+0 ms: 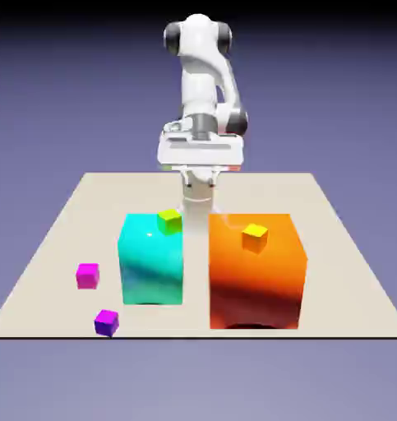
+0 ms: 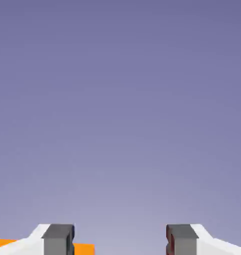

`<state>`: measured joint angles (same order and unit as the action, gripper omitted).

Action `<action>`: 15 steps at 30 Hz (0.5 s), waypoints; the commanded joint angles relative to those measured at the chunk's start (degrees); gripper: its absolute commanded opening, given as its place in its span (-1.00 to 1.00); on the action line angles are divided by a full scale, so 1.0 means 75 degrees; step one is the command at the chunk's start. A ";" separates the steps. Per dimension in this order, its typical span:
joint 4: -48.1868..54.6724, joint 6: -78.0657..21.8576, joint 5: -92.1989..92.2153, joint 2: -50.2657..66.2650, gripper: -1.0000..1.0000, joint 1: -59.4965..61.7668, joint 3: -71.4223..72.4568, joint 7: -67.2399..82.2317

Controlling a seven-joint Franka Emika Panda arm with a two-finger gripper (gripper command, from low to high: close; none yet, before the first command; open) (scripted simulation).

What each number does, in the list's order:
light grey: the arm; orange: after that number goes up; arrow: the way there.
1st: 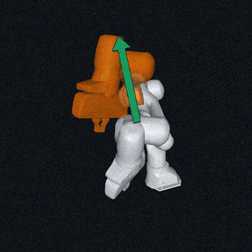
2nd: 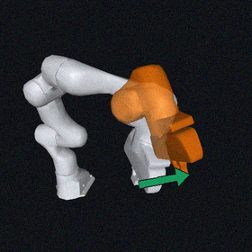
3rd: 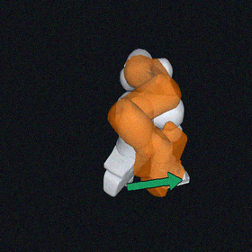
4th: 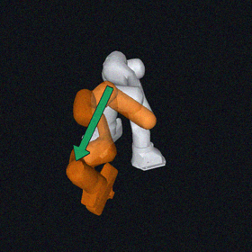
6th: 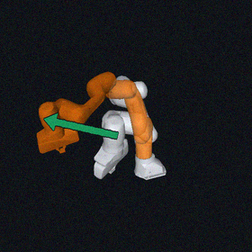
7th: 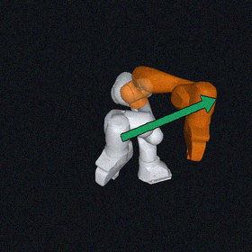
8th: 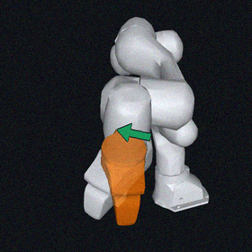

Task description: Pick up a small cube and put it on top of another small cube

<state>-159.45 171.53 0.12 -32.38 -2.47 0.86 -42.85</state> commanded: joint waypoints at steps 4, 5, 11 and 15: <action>0.1057 -0.1177 0.0669 0.1108 0.00 0.0238 0.0088 -0.0802; 0.1321 -0.1471 0.0836 0.1385 0.00 0.0297 0.0109 -0.1003; 0.2907 -0.3236 0.1839 0.3046 0.00 0.0653 0.0241 -0.2206; 0.3948 -0.4386 0.2508 0.4153 0.00 0.0912 0.0318 -0.3005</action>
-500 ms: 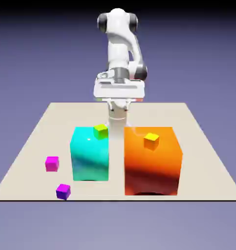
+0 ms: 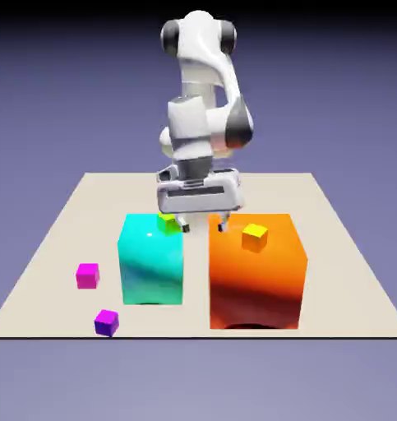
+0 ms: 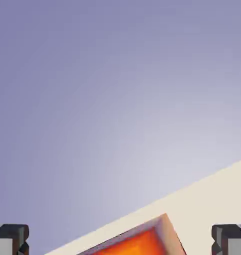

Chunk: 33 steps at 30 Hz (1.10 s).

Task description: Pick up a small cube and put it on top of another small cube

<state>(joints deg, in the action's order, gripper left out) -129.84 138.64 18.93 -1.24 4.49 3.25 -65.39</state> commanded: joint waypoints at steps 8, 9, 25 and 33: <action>0.1292 -0.0963 0.1363 0.2215 0.00 0.1631 -0.0361 -0.1481; 0.1454 -0.1083 0.1533 0.2492 0.00 0.1837 -0.0407 -0.1666; 0.2590 -0.1155 0.3131 0.5196 -1.00 0.3466 -0.0603 -0.2769; 0.2515 -0.2868 0.1901 0.3048 -1.00 0.2385 -0.1191 -0.1318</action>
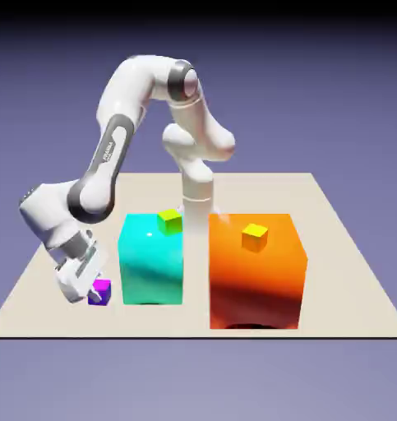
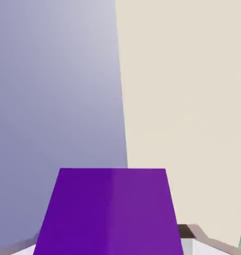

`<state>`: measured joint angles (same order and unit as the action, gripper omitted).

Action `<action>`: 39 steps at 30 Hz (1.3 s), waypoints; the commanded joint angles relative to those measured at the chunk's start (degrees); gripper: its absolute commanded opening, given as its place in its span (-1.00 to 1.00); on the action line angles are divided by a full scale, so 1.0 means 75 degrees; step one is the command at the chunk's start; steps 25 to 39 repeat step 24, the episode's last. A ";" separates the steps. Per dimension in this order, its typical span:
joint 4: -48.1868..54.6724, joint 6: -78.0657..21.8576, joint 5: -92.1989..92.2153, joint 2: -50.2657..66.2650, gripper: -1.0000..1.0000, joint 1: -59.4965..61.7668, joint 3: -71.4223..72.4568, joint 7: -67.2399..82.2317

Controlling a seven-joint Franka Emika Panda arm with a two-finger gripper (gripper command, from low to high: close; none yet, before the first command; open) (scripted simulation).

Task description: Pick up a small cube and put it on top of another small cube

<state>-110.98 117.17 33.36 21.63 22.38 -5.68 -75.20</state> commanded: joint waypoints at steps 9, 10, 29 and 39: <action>-0.0756 -0.2746 -0.2406 -0.2492 -1.00 -0.1473 -0.0258 0.2096; -0.0849 -0.3061 -0.2681 -0.2769 -1.00 -0.1631 -0.0283 0.2321; -0.2252 -0.3582 -0.3844 -0.3739 1.00 -0.2013 -0.0224 0.2838; -0.2252 -0.3582 -0.3844 -0.3739 1.00 -0.2013 -0.0224 0.2838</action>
